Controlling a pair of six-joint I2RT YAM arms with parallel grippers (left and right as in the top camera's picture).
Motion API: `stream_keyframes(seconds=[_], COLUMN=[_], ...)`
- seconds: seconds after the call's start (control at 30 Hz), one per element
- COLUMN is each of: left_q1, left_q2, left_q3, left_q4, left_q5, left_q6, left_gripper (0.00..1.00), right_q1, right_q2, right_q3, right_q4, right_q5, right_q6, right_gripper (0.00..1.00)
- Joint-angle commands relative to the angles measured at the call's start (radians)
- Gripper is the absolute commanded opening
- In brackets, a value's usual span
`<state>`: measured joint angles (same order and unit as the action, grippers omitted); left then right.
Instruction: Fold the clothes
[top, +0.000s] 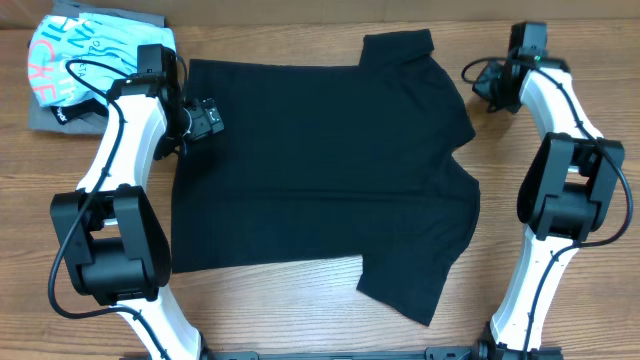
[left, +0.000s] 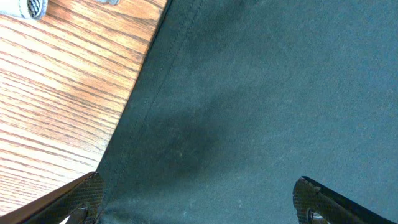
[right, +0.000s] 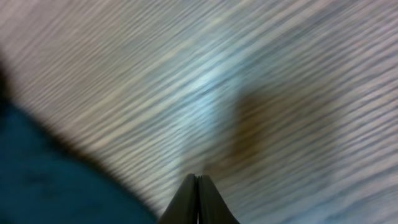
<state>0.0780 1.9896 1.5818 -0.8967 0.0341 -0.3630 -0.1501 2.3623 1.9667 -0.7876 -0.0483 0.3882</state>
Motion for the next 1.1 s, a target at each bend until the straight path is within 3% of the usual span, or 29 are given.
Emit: stream_keyframes(seconds=[0.0,0.13,0.43,1.07], left_q1=[0.000,0.000,0.000,0.000], left_q2=[-0.015,-0.015,-0.015,-0.015], left_q3=[0.008,0.008,0.008,0.008], left_q4=[0.005,0.007,0.000,0.008], left_q5=[0.009,0.011,0.011,0.011], left_q6=[0.018,0.015,0.015,0.016], left_gripper=[1.00,1.00,1.00,1.00], right_q1=[0.026,0.071,0.117,0.048], right_q2=[-0.054,-0.037,-0.030,0.154], right_q3=[0.056,0.016,-0.116,-0.170], right_q4=[-0.068,-0.154,-0.125,0.152], right_q5=[-0.145,-0.117,-0.103,0.010], right_q6=[-0.017,-0.029,-0.014,-0.003], right_gripper=[0.04,0.04,0.04,0.04])
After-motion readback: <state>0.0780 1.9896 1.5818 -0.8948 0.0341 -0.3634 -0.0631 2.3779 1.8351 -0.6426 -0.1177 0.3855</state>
